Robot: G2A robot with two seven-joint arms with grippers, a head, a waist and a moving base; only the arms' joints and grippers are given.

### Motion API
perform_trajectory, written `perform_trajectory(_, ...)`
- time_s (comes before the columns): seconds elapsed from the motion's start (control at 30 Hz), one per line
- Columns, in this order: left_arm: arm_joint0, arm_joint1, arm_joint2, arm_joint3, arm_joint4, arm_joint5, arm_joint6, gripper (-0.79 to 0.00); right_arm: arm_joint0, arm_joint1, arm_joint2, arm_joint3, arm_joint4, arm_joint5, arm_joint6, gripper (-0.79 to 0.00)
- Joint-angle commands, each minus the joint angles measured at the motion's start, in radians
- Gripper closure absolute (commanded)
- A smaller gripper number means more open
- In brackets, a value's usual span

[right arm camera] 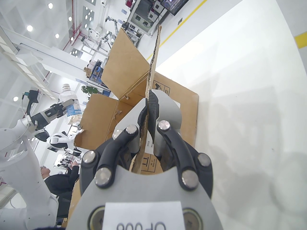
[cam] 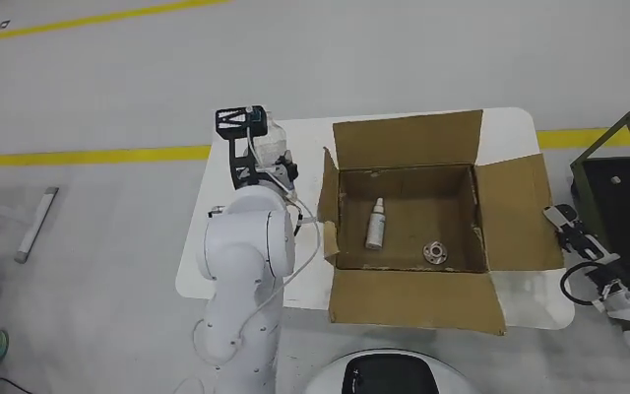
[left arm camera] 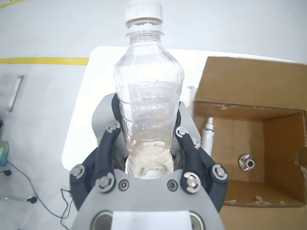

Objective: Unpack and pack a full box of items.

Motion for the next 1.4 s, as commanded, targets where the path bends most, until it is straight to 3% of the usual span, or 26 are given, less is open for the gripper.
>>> perform_trajectory(0.0,-0.002,0.004,-0.034,0.0,0.029,-0.02,-0.007,0.0,0.001,0.0,-0.002,0.0,0.0,0.0,0.001,0.0)
perform_trajectory(0.03,-0.003,0.005,-0.049,0.003,0.047,-0.025,-0.008,0.0,0.001,-0.001,-0.002,0.001,0.0,0.0,0.001,-0.012)
perform_trajectory(0.07,-0.001,0.006,-0.059,0.01,0.061,-0.028,-0.01,0.0,0.002,-0.001,-0.004,0.0,0.0,0.0,0.002,-0.089)
perform_trajectory(0.1,0.001,0.007,-0.068,0.016,0.066,-0.03,-0.012,0.0,0.003,-0.001,-0.005,0.001,-0.001,-0.001,0.002,-0.175)
perform_trajectory(0.13,0.001,0.007,-0.068,0.016,0.066,-0.03,-0.012,0.0,0.003,-0.001,-0.007,0.002,-0.002,0.0,0.004,-0.32)
perform_trajectory(0.17,0.001,0.007,-0.068,0.016,0.066,-0.03,-0.012,0.0,0.003,-0.001,-0.008,0.002,-0.003,0.001,0.003,-0.388)
perform_trajectory(0.2,0.001,0.007,-0.068,0.016,0.066,-0.03,-0.012,0.0,0.004,-0.002,-0.01,0.003,-0.003,0.002,0.003,-0.773)
perform_trajectory(0.23,0.001,0.007,-0.068,0.016,0.066,-0.03,-0.012,0.0,0.004,-0.002,-0.01,0.003,-0.003,0.001,0.003,-0.785)
perform_trajectory(0.43,0.001,0.007,-0.068,0.016,0.066,-0.03,-0.012,0.0,-0.006,-0.002,0.012,-0.02,-0.04,-0.003,-0.025,-0.785)
perform_trajectory(0.7,0.001,0.007,-0.068,0.016,0.066,-0.03,-0.012,0.0,-0.023,-0.004,0.078,-0.155,-0.184,-0.035,-0.122,-0.785)
perform_trajectory(0.87,0.055,0.009,-0.064,0.027,0.054,-0.061,0.024,0.0,-0.024,-0.003,0.096,-0.272,-0.305,-0.055,-0.136,-0.77)
perform_trajectory(0.9,0.063,0.01,-0.065,0.032,0.064,-0.078,0.019,0.0,-0.024,-0.003,0.092,-0.298,-0.328,-0.059,-0.127,-0.456)
perform_trajectory(0.93,0.07,0.011,-0.068,0.036,0.071,-0.093,0.013,0.0,-0.023,-0.002,0.086,-0.317,-0.349,-0.061,-0.114,-0.339)
perform_trajectory(1.0,0.085,0.014,-0.074,0.048,0.086,-0.131,-0.004,0.0,-0.015,0.0,0.07,-0.348,-0.397,-0.062,-0.092,-0.206)
perform_trajectory(1.07,0.101,0.017,-0.083,0.06,0.107,-0.162,-0.013,0.0,-0.006,0.001,0.039,-0.357,-0.43,-0.064,-0.078,0.0)
perform_trajectory(1.23,0.149,0.025,-0.09,0.109,0.128,-0.27,-0.059,0.0,0.024,0.0,-0.035,-0.336,-0.453,-0.052,-0.061,0.0)
perform_trajectory(1.37,0.185,0.029,-0.094,0.146,0.154,-0.293,-0.053,0.0,0.043,0.001,-0.066,-0.316,-0.468,-0.044,-0.055,0.0)
